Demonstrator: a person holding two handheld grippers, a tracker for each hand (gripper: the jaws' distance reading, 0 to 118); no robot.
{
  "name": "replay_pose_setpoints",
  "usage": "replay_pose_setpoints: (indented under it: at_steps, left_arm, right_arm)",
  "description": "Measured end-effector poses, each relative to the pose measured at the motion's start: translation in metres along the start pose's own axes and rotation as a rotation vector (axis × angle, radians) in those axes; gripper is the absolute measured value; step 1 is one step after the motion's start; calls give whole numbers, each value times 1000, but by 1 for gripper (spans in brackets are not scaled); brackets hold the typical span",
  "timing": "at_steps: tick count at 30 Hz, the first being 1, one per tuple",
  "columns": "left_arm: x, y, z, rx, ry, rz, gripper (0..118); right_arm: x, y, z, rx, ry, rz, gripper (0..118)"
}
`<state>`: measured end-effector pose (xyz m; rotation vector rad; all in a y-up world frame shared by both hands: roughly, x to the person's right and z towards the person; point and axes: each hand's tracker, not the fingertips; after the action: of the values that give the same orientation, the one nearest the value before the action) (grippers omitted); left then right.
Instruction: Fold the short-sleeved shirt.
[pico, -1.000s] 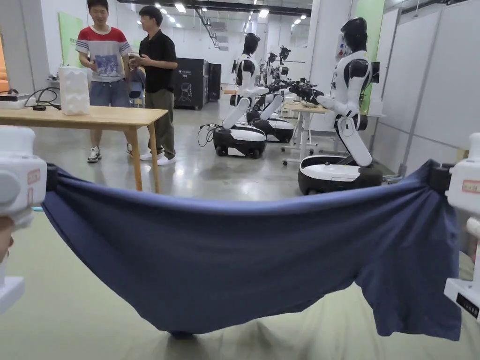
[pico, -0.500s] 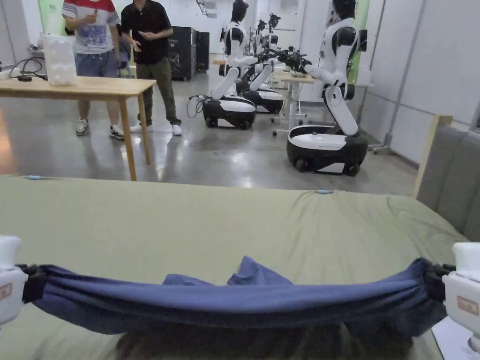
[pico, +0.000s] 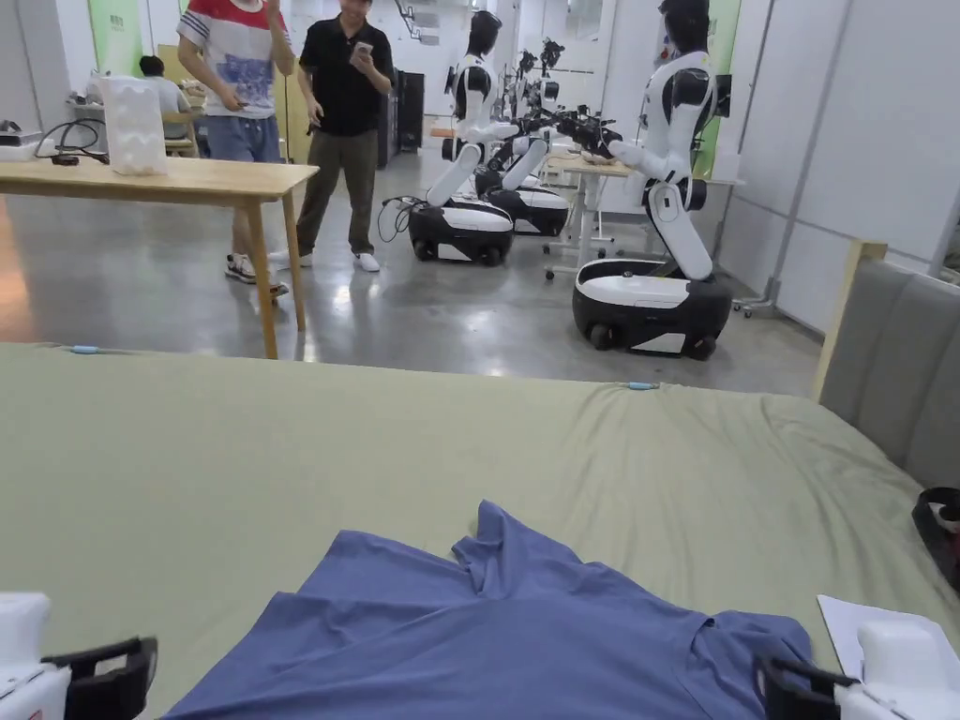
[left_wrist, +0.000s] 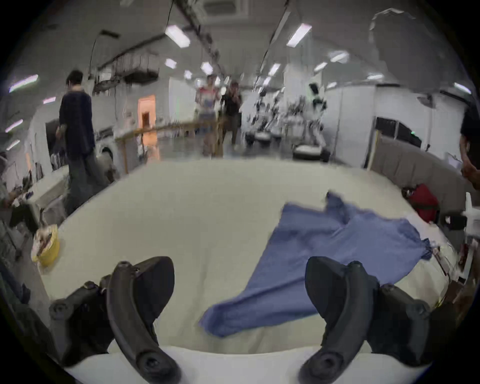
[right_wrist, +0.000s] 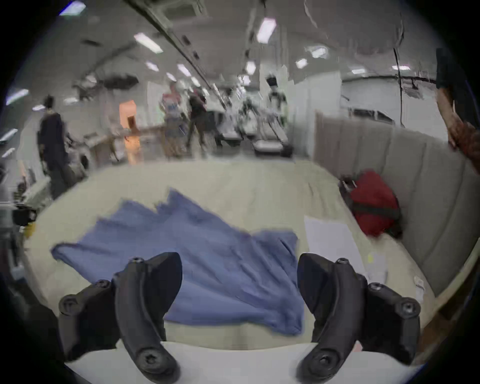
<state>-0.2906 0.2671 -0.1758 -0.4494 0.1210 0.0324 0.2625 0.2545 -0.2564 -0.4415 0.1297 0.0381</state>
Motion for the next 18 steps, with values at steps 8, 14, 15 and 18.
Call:
replay_pose_setpoints:
  at_steps: [8, 14, 15, 18]
  left_arm:
    - [51, 3, 19, 89, 36, -152, 0]
    - [-17, -9, 14, -78, -27, 75, 0]
    - [-32, -14, 12, -96, -3, 82, 0]
    - [-69, -35, -2, -179, -35, 129, 0]
  right_arm:
    - [-98, 41, 39, 236, 43, 66, 1]
    - [-106, 35, 26, 184, 96, 66, 1]
    - [-107, 33, 22, 169, 105, 69, 1]
    - [-107, 21, 2, 130, 124, 64, 1]
